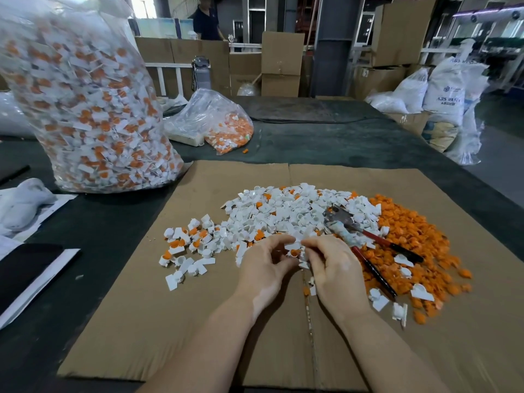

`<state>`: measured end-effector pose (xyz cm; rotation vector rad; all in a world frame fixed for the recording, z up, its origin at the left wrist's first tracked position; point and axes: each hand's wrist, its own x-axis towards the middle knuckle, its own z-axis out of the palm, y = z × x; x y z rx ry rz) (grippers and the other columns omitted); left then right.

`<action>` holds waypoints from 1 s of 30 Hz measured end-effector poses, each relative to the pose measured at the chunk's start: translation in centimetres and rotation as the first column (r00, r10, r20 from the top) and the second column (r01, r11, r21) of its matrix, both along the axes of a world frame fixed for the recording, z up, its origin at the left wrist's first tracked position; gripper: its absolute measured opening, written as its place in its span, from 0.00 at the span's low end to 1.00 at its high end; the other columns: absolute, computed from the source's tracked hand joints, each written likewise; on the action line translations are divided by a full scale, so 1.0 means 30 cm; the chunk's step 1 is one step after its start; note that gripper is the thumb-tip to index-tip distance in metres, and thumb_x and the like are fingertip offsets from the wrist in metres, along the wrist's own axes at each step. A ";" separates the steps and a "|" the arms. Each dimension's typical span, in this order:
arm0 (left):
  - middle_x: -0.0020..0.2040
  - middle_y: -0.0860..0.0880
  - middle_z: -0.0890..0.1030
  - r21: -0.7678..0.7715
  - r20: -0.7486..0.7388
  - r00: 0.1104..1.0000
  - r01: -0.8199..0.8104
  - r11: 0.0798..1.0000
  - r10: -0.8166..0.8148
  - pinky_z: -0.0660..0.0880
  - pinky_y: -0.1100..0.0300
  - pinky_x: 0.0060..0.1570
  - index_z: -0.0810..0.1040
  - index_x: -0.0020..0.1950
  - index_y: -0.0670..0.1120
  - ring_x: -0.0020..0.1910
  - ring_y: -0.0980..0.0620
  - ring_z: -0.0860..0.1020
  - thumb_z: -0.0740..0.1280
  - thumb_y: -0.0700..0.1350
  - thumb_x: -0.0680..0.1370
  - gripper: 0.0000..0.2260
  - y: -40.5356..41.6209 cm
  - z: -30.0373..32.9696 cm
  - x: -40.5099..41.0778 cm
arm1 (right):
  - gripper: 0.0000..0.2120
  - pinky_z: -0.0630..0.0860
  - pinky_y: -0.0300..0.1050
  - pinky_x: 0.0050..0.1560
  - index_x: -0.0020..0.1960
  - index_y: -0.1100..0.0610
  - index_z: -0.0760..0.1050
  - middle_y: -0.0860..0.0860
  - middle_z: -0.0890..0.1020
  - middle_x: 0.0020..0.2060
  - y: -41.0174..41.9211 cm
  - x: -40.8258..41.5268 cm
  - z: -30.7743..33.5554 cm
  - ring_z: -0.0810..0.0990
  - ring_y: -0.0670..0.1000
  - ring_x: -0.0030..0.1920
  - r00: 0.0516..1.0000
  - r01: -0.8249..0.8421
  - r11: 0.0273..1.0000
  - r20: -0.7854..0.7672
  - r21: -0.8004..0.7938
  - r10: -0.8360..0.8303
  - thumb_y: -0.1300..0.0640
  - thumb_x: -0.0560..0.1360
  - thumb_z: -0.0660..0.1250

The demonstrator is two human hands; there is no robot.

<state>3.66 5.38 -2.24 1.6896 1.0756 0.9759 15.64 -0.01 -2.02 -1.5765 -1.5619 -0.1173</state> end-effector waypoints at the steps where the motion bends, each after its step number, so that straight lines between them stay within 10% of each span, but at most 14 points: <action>1: 0.41 0.55 0.79 0.006 -0.003 1.000 0.004 1.000 -0.004 0.69 0.76 0.41 0.79 0.56 0.47 0.36 0.65 0.74 0.73 0.38 0.72 0.14 -0.001 0.000 0.000 | 0.06 0.72 0.37 0.49 0.47 0.63 0.81 0.53 0.82 0.41 -0.001 0.000 0.000 0.79 0.51 0.46 1.000 -0.010 1.000 0.010 -0.006 0.010 0.69 0.71 0.70; 20: 0.36 0.57 0.75 0.053 -0.032 0.997 -0.064 0.997 0.066 0.68 0.76 0.37 0.75 0.49 0.54 0.34 0.66 0.73 0.72 0.41 0.74 0.11 -0.018 0.005 -0.001 | 0.03 0.76 0.46 0.43 0.41 0.61 0.80 0.52 0.80 0.37 -0.001 -0.001 0.000 0.78 0.53 0.41 0.994 -0.012 0.998 0.109 0.065 0.005 0.63 0.69 0.73; 30: 0.45 0.51 0.76 0.218 -0.130 0.868 -0.446 0.868 0.479 0.72 0.65 0.45 0.79 0.49 0.52 0.46 0.52 0.76 0.68 0.43 0.76 0.05 0.105 0.057 -0.185 | 0.03 0.68 0.33 0.46 0.40 0.61 0.79 0.51 0.79 0.35 -0.003 0.000 -0.009 0.77 0.50 0.40 0.994 0.000 0.998 0.107 0.065 -0.007 0.65 0.70 0.72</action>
